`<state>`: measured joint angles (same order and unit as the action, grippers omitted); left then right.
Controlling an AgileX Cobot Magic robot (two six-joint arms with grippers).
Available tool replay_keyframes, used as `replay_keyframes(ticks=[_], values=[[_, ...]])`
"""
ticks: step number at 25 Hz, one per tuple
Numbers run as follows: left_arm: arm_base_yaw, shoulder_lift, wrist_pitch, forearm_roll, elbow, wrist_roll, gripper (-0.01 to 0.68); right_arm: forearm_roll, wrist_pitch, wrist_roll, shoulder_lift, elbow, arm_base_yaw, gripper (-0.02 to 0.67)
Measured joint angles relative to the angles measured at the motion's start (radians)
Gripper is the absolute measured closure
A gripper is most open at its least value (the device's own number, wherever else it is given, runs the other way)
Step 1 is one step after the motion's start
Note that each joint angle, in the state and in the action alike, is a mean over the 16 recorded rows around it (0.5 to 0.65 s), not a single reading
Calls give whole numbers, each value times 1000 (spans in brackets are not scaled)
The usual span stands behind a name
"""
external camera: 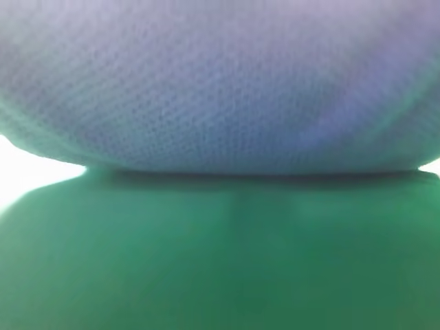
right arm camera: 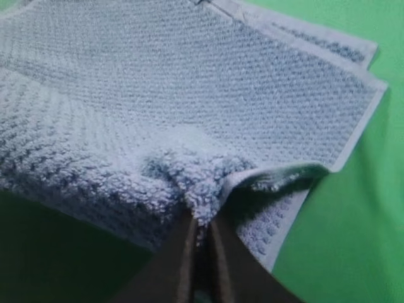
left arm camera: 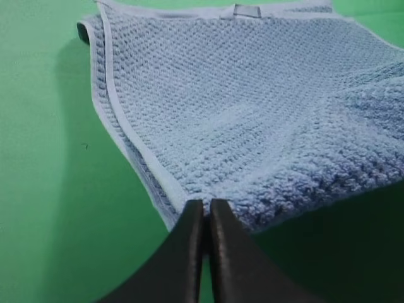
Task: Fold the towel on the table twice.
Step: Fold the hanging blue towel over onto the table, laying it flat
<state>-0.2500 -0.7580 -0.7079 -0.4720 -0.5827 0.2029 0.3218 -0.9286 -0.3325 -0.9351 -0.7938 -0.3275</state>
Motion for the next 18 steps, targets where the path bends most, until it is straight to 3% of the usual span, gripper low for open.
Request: replay_keyframes(ticks=[9, 18], values=[[0, -20, 51, -27, 80, 4, 673, 8, 67, 15, 41, 162, 0, 649], [0, -173, 208, -113, 89, 74, 673, 10, 221, 16, -77, 171, -1, 649]])
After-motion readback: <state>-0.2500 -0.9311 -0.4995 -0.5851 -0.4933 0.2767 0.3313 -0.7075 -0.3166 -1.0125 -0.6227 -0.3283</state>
